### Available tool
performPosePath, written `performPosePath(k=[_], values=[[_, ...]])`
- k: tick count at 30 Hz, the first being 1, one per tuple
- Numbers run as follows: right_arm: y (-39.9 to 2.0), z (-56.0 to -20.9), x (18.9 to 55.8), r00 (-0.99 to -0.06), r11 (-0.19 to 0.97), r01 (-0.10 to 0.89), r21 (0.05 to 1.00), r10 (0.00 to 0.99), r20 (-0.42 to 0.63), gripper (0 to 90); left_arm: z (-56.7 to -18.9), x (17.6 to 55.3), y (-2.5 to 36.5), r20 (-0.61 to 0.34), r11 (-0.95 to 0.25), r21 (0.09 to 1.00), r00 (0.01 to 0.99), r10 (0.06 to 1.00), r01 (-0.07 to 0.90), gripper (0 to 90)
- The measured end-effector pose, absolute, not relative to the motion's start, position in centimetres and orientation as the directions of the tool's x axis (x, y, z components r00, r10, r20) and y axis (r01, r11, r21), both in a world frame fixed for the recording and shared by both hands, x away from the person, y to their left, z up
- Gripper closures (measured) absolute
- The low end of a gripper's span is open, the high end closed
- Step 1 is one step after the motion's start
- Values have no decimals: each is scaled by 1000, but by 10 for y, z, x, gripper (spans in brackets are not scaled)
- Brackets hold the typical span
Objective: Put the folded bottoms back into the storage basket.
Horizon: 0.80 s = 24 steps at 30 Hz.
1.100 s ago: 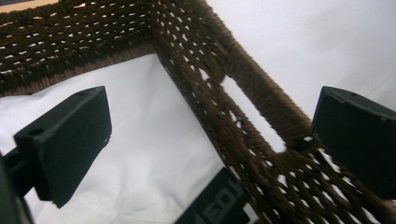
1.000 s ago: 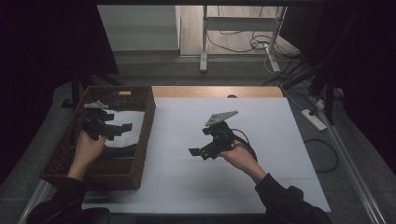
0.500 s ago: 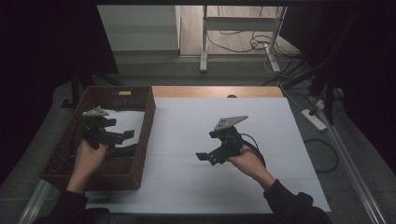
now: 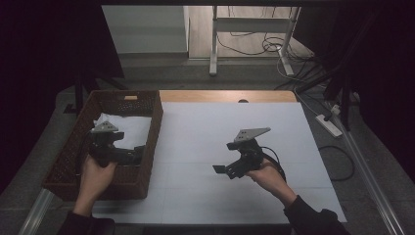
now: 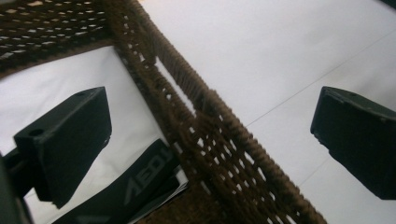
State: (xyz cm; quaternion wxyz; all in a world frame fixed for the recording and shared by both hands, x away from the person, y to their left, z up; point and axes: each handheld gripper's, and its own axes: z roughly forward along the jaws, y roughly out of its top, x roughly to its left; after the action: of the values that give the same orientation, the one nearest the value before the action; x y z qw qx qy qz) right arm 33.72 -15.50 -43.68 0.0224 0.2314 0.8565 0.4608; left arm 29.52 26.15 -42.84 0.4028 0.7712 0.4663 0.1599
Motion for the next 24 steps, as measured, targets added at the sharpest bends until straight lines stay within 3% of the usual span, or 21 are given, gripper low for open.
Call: performPosePath(k=[24], values=[[-187, -442, 317, -872, 472, 386, 793, 467, 147, 0, -433, 256, 251, -166, -206, 793, 529, 833, 573, 1]])
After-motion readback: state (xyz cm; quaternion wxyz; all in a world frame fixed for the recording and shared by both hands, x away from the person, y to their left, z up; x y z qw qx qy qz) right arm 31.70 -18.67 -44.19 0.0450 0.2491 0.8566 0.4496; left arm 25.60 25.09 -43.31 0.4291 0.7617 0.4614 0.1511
